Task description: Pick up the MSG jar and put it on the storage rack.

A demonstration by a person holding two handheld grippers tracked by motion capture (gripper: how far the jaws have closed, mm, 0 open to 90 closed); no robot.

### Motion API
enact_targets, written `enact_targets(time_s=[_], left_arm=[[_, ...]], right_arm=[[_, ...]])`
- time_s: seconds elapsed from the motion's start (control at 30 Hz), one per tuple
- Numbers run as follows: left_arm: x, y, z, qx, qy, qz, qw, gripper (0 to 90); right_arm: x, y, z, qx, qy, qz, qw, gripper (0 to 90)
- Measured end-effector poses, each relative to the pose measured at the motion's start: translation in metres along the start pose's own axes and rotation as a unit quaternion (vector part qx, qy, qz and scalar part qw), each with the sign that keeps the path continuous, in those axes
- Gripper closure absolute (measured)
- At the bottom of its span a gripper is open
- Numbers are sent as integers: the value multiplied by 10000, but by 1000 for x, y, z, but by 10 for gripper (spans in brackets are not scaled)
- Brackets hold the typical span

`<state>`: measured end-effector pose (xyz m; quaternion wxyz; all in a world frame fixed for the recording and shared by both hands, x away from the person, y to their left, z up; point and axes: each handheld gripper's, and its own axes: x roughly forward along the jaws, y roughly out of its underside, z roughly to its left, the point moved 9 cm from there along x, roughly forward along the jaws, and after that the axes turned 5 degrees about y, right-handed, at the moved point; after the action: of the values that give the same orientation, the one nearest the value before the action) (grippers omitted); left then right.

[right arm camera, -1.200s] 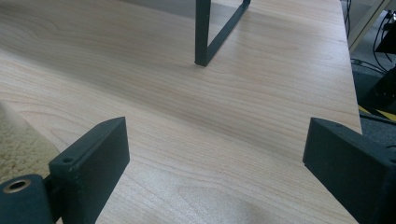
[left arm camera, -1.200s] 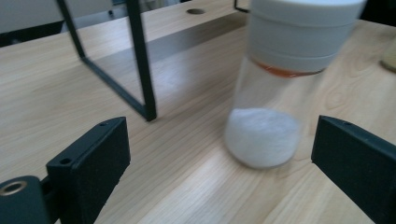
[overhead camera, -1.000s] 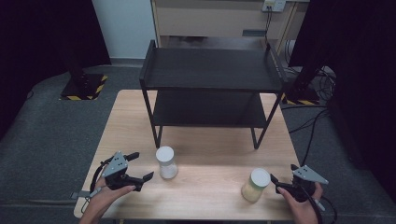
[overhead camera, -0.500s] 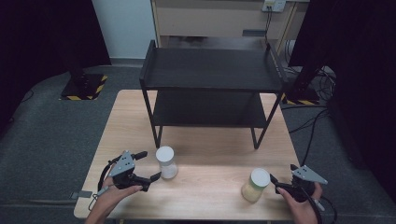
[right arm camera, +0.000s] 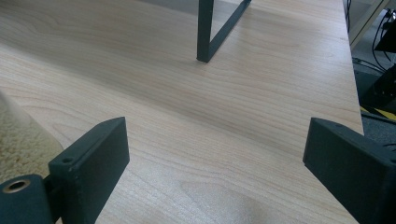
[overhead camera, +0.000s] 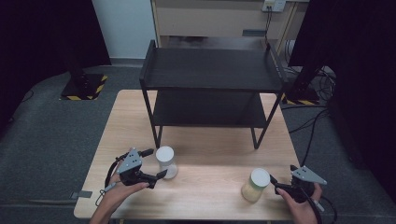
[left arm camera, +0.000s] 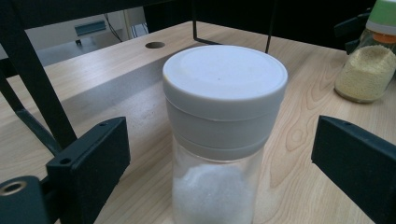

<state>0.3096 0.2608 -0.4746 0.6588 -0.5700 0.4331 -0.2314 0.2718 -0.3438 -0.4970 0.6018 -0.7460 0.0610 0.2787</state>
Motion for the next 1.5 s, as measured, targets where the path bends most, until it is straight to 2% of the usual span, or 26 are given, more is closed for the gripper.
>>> enact_targets(time_s=[0.23, 0.53, 0.9, 1.1, 1.17, 1.3, 1.37, 1.5], left_arm=[[5, -2, 1, 25, 42, 9, 10000, 32], [10, -3, 1, 34, 14, 6, 10000, 32], [17, -5, 0, 51, 79, -23, 10000, 45], [19, -5, -1, 23, 26, -133, 9999, 114], [21, -5, 0, 30, 0, -97, 9999, 144], [22, -3, 1, -59, 25, -165, 9998, 187], [22, -3, 2, -48, 96, -201, 9997, 237], [21, -3, 3, -30, 70, -267, 9996, 317]], right_arm=[[0, 0, 1, 60, -45, 0, 10000, 73], [0, 0, 1, 18, -31, 16, 10000, 73], [0, 1, 1, 9, -18, 34, 10000, 73], [0, 1, 2, 21, -20, 50, 10000, 73], [0, 2, 2, 13, -21, 51, 10000, 73], [0, 1, 2, 12, -22, 56, 10000, 73], [0, 1, 2, 11, -19, 59, 10000, 74], [0, 1, 3, 2, -18, 66, 10000, 73]])
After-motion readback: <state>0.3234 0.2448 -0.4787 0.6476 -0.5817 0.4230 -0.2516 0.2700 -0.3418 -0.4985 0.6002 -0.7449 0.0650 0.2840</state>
